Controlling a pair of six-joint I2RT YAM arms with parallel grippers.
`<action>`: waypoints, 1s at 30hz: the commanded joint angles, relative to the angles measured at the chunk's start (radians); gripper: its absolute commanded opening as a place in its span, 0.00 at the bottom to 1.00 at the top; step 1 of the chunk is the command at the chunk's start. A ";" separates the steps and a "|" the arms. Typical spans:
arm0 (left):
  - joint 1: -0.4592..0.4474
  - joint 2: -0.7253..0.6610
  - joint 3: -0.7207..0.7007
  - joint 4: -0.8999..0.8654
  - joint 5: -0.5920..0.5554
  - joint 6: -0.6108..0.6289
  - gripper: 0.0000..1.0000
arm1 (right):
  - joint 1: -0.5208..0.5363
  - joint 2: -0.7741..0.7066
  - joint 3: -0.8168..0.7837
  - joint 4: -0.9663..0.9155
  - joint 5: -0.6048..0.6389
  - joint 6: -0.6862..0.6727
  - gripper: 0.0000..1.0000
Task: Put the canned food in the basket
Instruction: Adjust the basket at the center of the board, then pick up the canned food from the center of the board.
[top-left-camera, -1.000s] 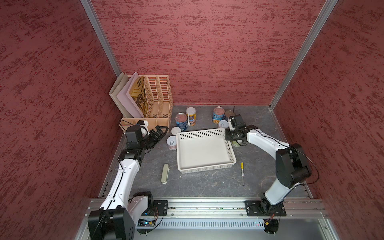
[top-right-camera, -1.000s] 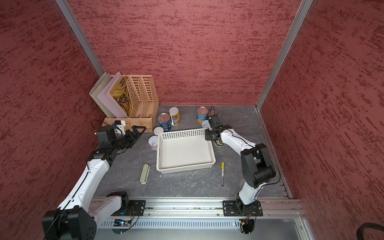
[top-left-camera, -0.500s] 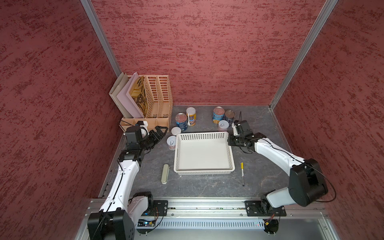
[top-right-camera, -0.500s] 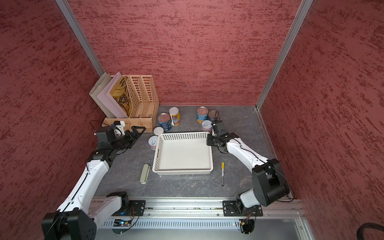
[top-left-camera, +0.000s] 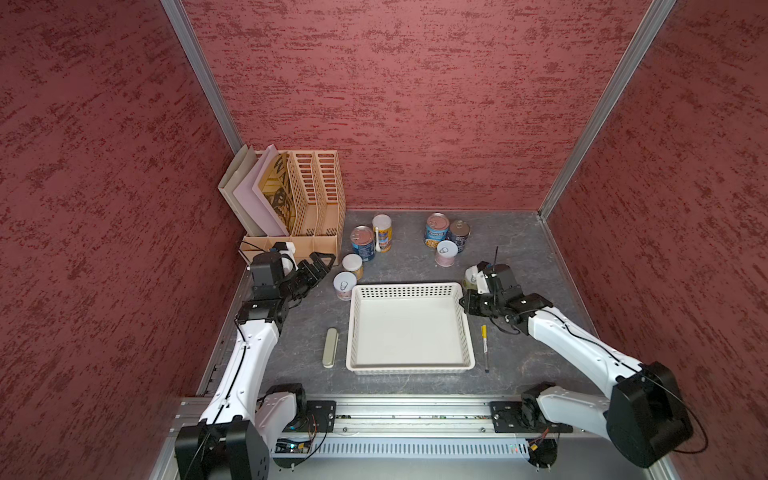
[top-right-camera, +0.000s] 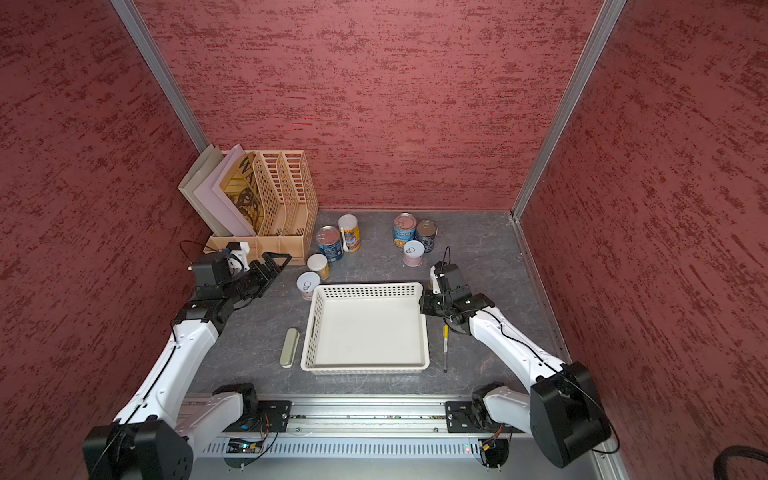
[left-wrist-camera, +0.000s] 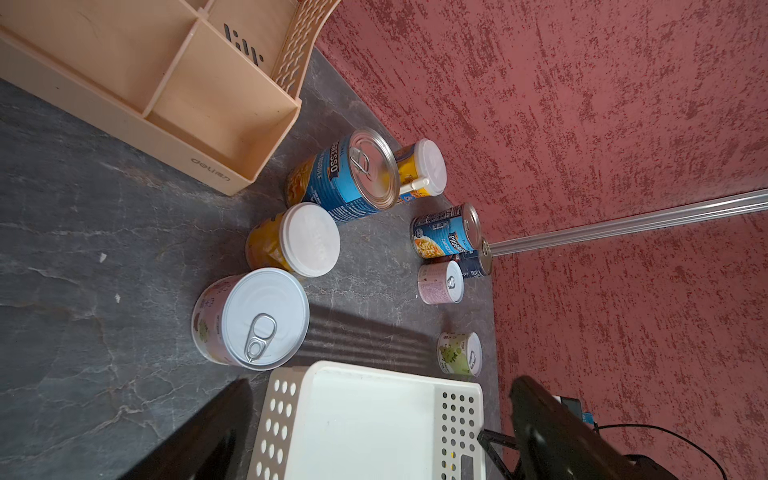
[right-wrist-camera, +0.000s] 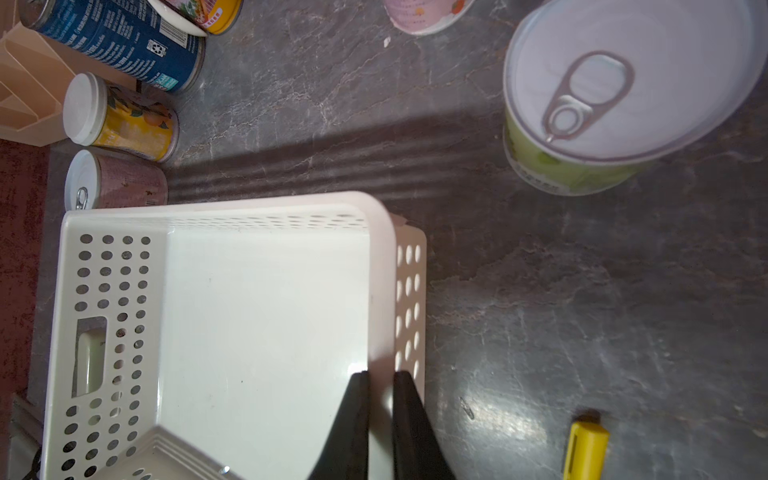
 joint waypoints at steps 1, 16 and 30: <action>0.005 -0.020 0.023 -0.010 -0.010 0.018 1.00 | 0.013 -0.028 -0.015 0.021 -0.017 -0.004 0.00; 0.006 -0.026 0.023 -0.010 -0.009 0.016 1.00 | 0.012 -0.061 0.009 0.003 0.085 -0.008 0.75; 0.005 -0.019 0.015 -0.002 -0.016 0.016 1.00 | -0.001 0.246 0.483 0.013 0.458 -0.045 0.98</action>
